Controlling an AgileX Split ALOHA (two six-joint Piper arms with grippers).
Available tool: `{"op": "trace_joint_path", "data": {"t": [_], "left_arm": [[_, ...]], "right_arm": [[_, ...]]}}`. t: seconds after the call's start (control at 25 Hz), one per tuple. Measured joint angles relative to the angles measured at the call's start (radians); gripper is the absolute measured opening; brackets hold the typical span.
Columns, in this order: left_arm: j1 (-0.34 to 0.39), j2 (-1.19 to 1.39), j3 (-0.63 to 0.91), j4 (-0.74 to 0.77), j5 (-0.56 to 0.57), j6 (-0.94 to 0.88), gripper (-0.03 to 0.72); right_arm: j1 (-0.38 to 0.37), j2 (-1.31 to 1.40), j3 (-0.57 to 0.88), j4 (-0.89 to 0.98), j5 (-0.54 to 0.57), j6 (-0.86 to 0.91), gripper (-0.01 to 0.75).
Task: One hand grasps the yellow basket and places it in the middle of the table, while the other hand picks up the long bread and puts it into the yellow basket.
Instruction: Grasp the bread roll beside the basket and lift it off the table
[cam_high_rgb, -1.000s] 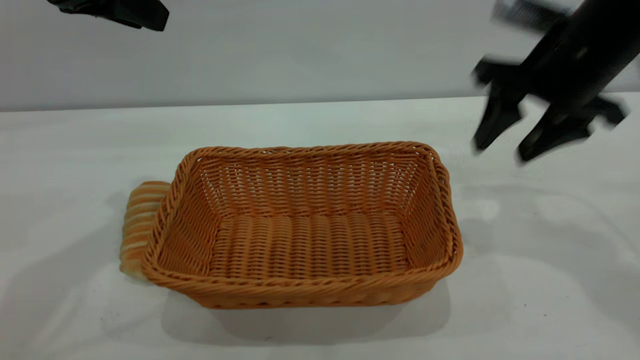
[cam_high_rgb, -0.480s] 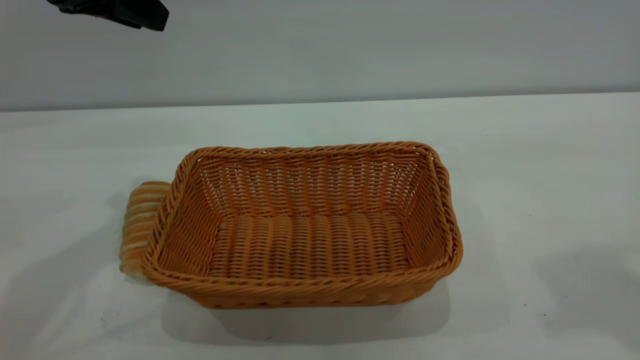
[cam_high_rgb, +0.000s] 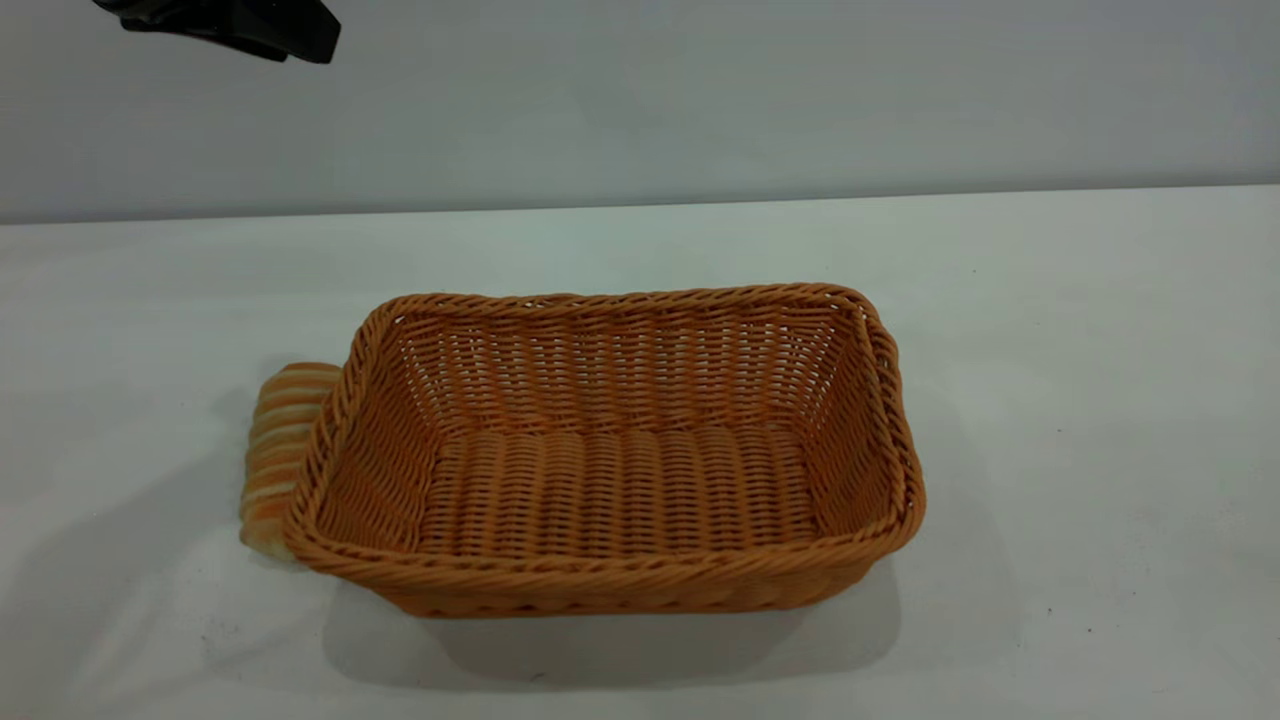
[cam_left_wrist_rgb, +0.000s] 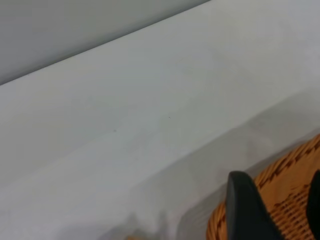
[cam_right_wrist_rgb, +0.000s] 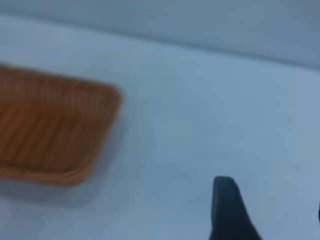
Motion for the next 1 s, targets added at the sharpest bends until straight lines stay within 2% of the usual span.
{"op": "trace_joint_path", "data": {"t": [0.12, 0.28, 0.76, 1.0], "left_arm": [[0.0, 0.0, 0.0, 0.001, -0.001, 0.0, 0.353], [0.0, 0.0, 0.0, 0.003, 0.003, 0.0, 0.353], [0.0, 0.0, 0.0, 0.047, 0.019, -0.008, 0.353], [0.0, 0.0, 0.0, 0.192, 0.022, -0.13, 0.353]], "right_arm": [[0.0, -0.142, 0.0, -0.068, 0.095, 0.075, 0.458], [0.0, -0.156, 0.002, -0.078, 0.177, 0.087, 0.451], [0.0, -0.156, 0.117, -0.041, 0.16, 0.066, 0.422], [0.0, -0.156, 0.125, -0.039, 0.153, 0.053, 0.414]]}}
